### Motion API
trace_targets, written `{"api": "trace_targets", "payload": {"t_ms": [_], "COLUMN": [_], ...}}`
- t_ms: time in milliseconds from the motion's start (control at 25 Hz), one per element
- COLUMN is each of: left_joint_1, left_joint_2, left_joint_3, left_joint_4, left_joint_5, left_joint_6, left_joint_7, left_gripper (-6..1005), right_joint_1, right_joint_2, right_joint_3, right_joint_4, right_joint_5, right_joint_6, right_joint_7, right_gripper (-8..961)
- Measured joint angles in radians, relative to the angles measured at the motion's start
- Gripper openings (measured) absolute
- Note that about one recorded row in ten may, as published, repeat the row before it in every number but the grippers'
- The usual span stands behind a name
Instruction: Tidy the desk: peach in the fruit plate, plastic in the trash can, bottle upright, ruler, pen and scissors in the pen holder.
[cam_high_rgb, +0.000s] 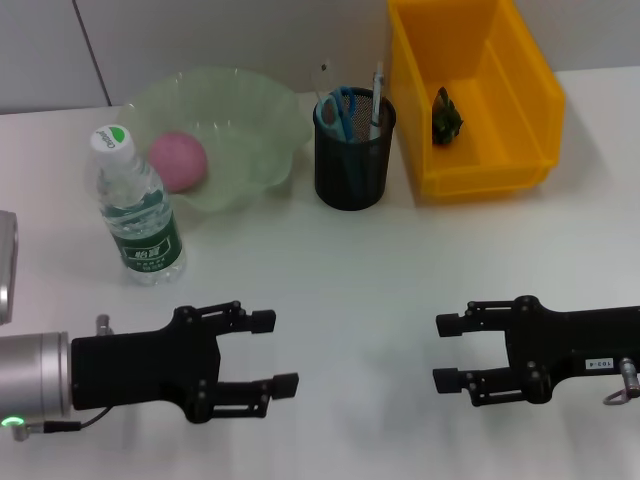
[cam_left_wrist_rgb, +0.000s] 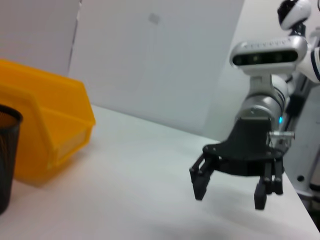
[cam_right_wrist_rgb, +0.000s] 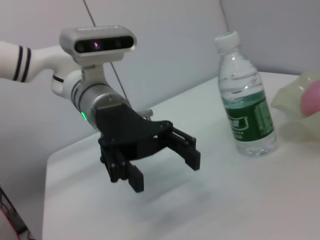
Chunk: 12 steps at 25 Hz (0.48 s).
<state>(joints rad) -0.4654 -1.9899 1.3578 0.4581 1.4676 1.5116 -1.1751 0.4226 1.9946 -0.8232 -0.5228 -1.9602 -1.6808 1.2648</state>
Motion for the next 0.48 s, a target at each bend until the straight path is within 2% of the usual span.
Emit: {"api": "trace_targets", "payload": {"t_ms": [160, 480], "left_joint_1": [0.001, 0.0], "left_joint_2": [0.002, -0.001], "left_joint_3": [-0.005, -0.005], "left_joint_4": [0.02, 0.02], "left_joint_5": [0.047, 0.049], "left_joint_6": [0.003, 0.015], "left_joint_7": [-0.019, -0.02], "left_gripper": [814, 814], "right_joint_1": [-0.003, -0.002], "right_joint_2": [0.001, 0.004], "right_joint_3": [0.002, 0.001], "right_joint_4": [0.001, 0.004], "right_joint_5": [0.001, -0.001], "right_joint_6": [-0.015, -0.019], "right_joint_7": [0.002, 0.009], "right_gripper": [740, 740]}}
